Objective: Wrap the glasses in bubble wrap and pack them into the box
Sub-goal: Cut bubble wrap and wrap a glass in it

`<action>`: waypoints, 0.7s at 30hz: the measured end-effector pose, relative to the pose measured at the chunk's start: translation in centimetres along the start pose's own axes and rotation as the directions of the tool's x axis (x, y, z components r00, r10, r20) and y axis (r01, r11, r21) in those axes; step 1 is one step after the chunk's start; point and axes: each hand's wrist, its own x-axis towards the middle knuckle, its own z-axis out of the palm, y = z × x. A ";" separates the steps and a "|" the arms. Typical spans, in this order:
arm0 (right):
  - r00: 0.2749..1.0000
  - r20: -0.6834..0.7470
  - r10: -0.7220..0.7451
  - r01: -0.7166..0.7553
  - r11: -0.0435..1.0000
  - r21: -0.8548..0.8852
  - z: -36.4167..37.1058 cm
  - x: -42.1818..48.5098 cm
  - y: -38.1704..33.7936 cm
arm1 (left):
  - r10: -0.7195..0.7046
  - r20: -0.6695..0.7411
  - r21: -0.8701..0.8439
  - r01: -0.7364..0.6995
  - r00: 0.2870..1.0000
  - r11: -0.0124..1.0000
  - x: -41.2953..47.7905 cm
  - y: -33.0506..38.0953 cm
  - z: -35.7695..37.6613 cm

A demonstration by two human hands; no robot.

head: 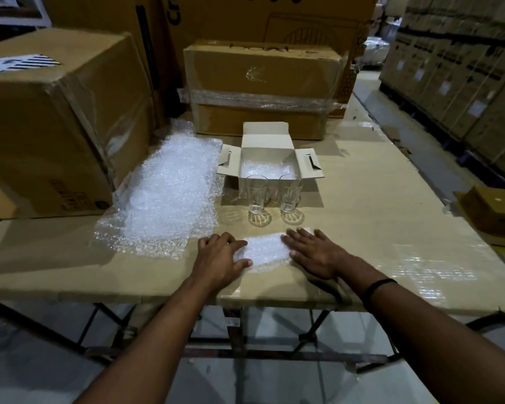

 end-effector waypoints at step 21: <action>0.970 -0.242 0.028 -0.065 0.987 -0.147 -3.7 4.0 -6.2 | -0.035 -0.091 -0.118 0.025 0.995 0.993 1.7 -1.3 -0.4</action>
